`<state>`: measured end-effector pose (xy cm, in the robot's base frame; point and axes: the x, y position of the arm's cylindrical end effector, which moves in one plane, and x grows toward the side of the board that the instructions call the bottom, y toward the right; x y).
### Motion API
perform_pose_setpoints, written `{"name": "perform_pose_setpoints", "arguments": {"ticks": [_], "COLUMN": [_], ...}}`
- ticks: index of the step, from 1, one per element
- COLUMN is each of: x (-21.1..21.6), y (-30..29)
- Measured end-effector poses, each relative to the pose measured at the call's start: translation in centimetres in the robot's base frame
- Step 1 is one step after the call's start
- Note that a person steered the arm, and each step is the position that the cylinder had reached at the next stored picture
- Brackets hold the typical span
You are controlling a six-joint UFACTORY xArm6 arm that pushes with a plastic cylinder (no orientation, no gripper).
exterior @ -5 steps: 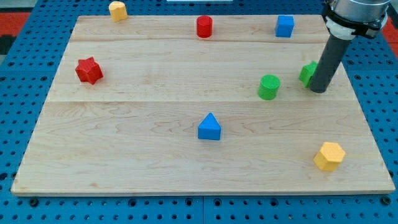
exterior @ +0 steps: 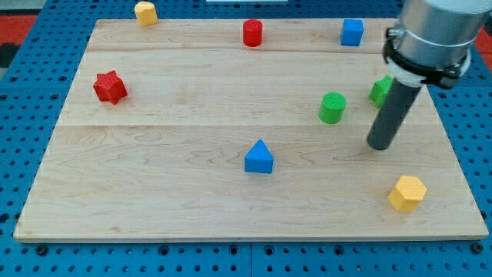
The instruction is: Push the yellow hexagon below to the blue triangle
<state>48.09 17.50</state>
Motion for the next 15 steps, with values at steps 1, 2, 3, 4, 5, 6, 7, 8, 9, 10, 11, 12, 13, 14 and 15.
{"name": "perform_pose_setpoints", "arguments": {"ticks": [1,2,3,4,5,6,7,8,9,10,11,12,13,14,15], "x": [0.0,1.6,4.7,7.8,8.3,7.9,9.8,13.7,13.7,13.4,12.8,10.8,9.3,8.7,7.9], "y": [0.9,3.2,3.4,3.4,3.4,5.6,9.4,9.8,7.4,3.8,2.1,2.0,2.2,2.0,1.9]}}
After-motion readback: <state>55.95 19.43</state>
